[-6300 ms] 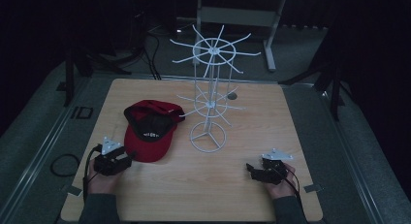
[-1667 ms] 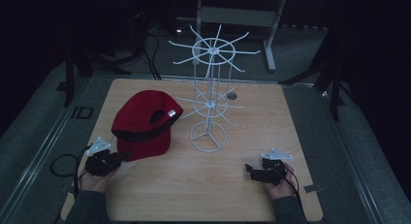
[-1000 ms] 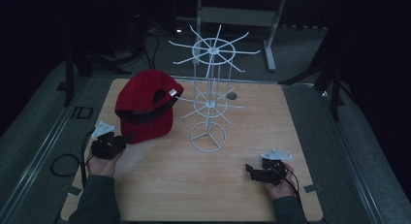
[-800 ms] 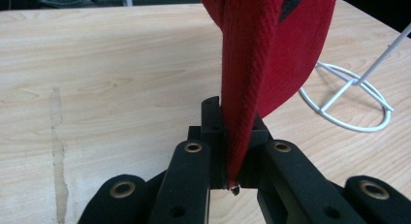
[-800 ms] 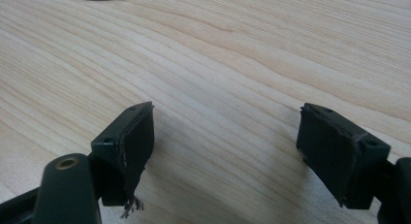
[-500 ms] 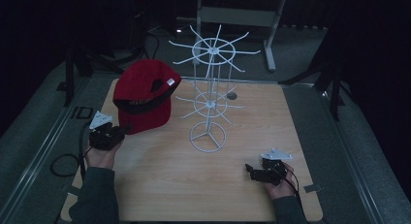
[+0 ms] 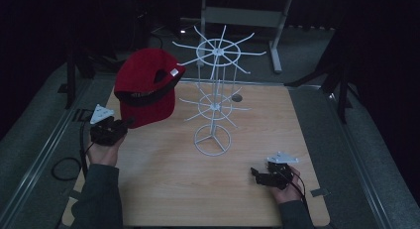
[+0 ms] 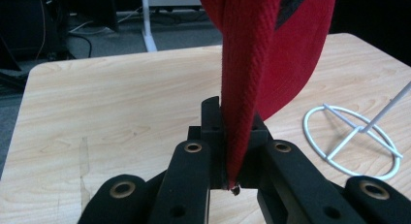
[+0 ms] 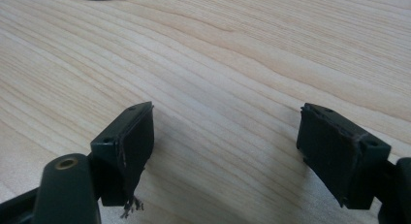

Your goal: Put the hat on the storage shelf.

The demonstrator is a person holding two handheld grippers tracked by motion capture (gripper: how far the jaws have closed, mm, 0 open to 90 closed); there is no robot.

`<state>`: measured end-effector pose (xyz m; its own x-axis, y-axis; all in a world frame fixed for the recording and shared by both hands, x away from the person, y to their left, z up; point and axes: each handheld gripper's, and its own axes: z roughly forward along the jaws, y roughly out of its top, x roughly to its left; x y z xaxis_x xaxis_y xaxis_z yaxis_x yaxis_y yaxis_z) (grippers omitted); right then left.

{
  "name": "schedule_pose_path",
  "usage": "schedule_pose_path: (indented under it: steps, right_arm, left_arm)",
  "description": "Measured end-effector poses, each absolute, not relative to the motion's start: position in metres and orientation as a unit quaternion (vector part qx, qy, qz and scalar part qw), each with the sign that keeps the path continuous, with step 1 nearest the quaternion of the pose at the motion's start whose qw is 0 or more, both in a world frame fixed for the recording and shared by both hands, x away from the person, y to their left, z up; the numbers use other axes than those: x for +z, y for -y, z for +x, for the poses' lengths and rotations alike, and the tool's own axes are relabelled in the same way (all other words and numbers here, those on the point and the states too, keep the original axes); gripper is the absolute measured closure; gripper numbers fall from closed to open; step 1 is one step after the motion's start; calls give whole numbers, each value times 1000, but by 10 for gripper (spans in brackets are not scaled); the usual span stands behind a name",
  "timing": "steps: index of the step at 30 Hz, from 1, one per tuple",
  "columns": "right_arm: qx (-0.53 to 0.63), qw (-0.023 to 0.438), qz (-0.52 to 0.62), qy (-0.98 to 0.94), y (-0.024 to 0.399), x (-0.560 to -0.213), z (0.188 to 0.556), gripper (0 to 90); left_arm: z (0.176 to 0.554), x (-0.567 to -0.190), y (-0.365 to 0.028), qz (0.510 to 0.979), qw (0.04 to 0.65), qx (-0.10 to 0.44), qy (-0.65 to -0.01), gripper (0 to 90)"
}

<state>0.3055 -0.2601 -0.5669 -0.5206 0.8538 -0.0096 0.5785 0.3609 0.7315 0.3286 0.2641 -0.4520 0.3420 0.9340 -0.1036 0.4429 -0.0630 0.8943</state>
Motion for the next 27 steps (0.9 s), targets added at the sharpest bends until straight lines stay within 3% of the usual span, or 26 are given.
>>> schedule_pose_path:
  steps: [27]
  right_arm:
    - [346, 198, 447, -801, 260, -567, 306, 208]
  left_arm:
    - [337, -421, -257, 666, 474, 290, -498, 862]
